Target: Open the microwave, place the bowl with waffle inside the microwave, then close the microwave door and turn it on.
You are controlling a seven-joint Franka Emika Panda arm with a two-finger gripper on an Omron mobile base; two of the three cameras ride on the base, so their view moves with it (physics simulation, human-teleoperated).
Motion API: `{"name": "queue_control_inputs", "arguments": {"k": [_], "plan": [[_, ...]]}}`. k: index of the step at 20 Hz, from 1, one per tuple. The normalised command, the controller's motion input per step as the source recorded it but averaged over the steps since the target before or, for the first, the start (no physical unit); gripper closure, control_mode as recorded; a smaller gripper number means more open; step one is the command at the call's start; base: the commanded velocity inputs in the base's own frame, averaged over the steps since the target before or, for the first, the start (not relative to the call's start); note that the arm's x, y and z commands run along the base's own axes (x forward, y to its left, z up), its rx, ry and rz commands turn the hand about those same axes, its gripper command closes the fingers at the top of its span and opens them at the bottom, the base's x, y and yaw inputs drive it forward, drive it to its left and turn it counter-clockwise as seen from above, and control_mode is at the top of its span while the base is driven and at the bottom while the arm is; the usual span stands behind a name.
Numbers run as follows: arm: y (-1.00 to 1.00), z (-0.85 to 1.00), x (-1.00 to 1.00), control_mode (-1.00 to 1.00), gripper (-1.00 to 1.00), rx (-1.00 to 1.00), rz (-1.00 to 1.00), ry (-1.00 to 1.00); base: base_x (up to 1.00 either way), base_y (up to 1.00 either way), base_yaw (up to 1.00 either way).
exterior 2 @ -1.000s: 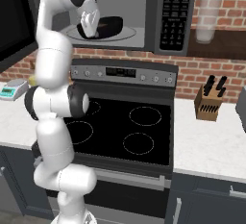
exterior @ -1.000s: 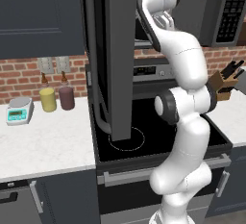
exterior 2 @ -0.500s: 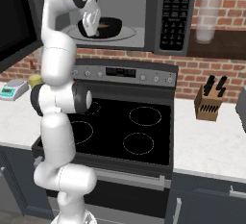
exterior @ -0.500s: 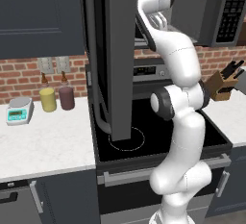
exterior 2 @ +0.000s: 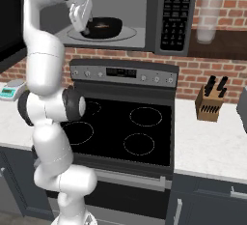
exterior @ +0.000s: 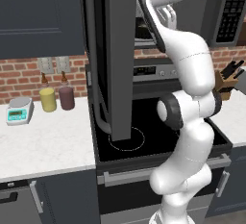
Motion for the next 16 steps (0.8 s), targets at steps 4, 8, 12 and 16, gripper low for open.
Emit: {"name": "queue_control_inputs", "arguments": {"k": [4, 8, 12, 16], "plan": [[0.00, -0.69, -1.00, -1.00, -1.00, -0.05, 0.08, -0.32, 0.00, 0.00, 0.00], [-0.16, -0.36, -1.00, -1.00, -1.00, -0.01, 0.16, -0.23, 0.00, 0.00, 0.00], [-0.22, -0.11, -1.00, -1.00, -1.00, 0.00, 0.29, -0.17, 0.00, 0.00, 0.00], [-0.14, 0.02, -1.00, -1.00, -1.00, 0.04, 0.36, -0.20, 0.00, 0.00, 0.00]]}}
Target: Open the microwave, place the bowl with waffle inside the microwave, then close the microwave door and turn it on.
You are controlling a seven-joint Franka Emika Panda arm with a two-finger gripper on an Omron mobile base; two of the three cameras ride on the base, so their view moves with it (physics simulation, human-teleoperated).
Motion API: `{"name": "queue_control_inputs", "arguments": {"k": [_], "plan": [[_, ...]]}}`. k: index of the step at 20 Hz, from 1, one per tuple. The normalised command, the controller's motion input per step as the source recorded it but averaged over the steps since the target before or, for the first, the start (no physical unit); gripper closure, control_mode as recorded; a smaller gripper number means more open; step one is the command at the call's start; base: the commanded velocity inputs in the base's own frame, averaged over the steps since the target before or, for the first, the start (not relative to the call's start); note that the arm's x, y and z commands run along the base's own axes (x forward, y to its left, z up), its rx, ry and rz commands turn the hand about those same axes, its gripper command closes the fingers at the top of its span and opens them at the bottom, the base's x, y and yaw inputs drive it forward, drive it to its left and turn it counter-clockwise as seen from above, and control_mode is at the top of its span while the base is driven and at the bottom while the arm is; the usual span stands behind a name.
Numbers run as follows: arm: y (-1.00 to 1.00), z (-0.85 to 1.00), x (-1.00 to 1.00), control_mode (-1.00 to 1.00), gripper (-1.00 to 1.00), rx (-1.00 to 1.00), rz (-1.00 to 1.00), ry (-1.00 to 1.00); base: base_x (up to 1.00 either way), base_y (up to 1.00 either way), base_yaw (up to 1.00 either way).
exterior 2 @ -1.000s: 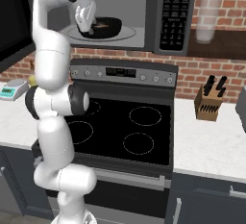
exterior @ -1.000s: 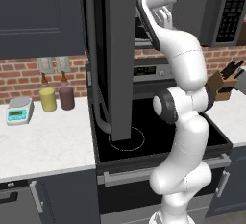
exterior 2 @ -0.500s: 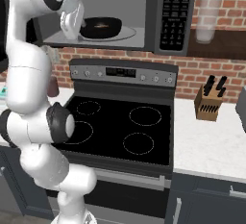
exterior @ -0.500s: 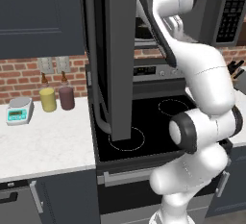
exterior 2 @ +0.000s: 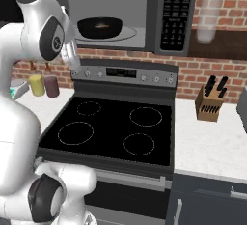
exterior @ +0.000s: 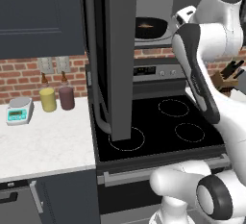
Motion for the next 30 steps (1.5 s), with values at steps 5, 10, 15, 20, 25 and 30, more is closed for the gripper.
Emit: {"name": "queue_control_inputs", "arguments": {"k": [5, 10, 15, 20, 25, 30], "plan": [[0.18, 0.33, -1.00, -1.00, -1.00, 0.10, 0.43, -0.21, 0.00, 0.00, 0.00], [0.45, 0.35, -1.00, -1.00, -1.00, 0.13, 0.48, -0.13, 0.00, 0.00, 0.00], [0.48, 0.32, -1.00, -1.00, -1.00, 0.05, 0.36, -0.13, 0.00, 0.00, 0.00], [0.46, 0.13, -1.00, -1.00, -1.00, 0.00, 0.27, -0.04, 0.00, 0.00, 0.00], [0.29, -0.02, -1.00, -1.00, -1.00, 0.00, 0.28, -0.07, 0.00, 0.00, 0.00], [0.15, -0.28, -1.00, -1.00, -1.00, 0.00, 0.23, -0.04, 0.00, 0.00, 0.00]]}}
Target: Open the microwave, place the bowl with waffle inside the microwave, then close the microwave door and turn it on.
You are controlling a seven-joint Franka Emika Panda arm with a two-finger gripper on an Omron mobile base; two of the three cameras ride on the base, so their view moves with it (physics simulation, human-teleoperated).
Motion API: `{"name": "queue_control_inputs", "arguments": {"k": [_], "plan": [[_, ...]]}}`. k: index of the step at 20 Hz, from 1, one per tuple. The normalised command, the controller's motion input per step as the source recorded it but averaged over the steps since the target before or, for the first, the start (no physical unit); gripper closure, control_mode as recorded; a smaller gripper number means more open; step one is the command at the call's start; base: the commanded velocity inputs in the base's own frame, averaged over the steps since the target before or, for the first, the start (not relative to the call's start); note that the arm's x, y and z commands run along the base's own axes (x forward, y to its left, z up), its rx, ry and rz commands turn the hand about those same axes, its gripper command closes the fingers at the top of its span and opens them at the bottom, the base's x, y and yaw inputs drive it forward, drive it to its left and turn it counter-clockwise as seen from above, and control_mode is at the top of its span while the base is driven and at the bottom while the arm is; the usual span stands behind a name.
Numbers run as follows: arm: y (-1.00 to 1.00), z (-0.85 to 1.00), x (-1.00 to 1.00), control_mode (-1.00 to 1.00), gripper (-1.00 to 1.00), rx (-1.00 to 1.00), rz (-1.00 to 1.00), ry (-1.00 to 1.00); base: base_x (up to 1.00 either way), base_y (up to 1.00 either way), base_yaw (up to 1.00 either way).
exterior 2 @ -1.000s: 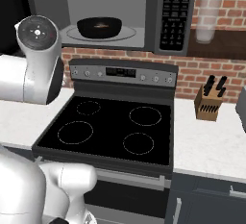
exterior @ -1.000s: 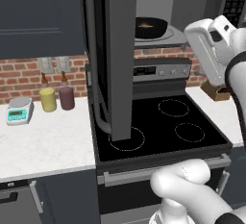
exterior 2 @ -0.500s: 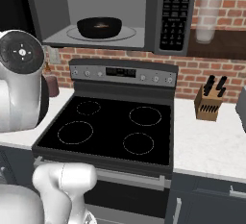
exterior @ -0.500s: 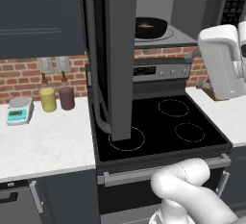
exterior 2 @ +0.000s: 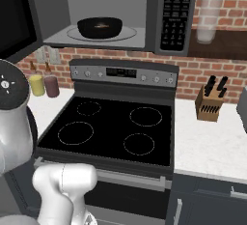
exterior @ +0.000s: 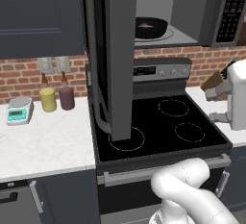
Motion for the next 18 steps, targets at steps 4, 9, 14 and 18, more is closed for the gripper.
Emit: {"name": "queue_control_inputs", "arguments": {"k": [4, 9, 14, 18], "plan": [[0.52, -0.40, -0.76, -1.00, -1.00, 0.00, 0.13, 0.00, 0.00, 0.00, 0.00], [0.89, -0.13, -0.12, -1.00, -1.00, 0.00, 0.02, 0.00, 0.00, 0.00, 0.00], [0.94, 0.00, 0.07, -1.00, -1.00, -0.02, -0.02, 0.00, 0.00, 0.00, 0.00], [0.73, 0.00, 0.00, -1.00, -1.00, -0.01, -0.08, 0.00, 0.00, 0.00, 0.00]]}}
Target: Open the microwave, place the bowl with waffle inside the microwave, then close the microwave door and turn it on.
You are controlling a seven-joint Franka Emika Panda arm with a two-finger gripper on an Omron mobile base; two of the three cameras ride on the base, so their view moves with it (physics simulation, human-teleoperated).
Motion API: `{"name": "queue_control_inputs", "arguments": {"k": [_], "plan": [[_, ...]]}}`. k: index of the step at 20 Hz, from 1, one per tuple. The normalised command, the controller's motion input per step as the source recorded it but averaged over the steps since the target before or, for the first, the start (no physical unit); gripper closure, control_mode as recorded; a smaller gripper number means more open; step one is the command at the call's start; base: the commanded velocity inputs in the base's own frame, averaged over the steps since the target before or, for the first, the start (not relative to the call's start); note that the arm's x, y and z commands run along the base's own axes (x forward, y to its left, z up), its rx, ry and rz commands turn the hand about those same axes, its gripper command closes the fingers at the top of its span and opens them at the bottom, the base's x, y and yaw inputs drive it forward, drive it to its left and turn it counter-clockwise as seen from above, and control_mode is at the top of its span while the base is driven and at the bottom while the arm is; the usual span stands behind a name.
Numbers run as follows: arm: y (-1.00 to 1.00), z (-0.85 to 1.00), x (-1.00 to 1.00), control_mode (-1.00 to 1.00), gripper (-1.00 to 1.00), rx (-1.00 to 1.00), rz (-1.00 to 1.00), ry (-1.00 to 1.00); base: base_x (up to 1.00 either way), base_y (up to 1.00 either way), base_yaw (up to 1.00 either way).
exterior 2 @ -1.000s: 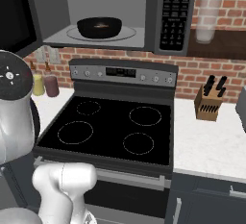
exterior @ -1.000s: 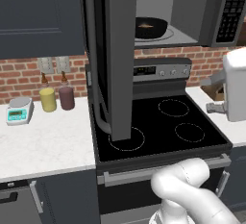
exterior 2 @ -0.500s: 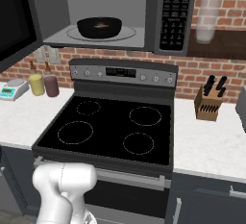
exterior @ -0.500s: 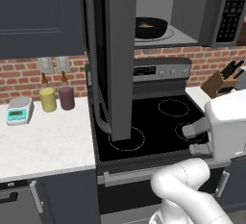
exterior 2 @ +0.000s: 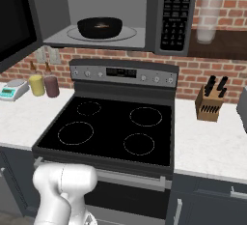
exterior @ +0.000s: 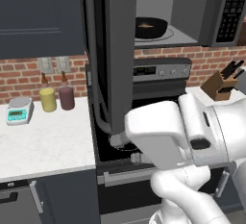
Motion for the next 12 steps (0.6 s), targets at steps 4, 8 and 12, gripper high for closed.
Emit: {"name": "queue_control_inputs", "arguments": {"k": [4, 8, 12], "plan": [[0.70, 0.00, 0.01, -1.00, -1.00, -0.03, -0.14, 0.00, 0.00, 0.00, 0.00], [0.79, 0.00, 0.49, -1.00, -1.00, -0.09, -0.32, 0.00, 0.00, 0.00, 0.00], [0.65, -0.05, 0.91, -1.00, -1.00, -0.08, -0.44, 0.00, 0.00, 0.00, 0.00]]}}
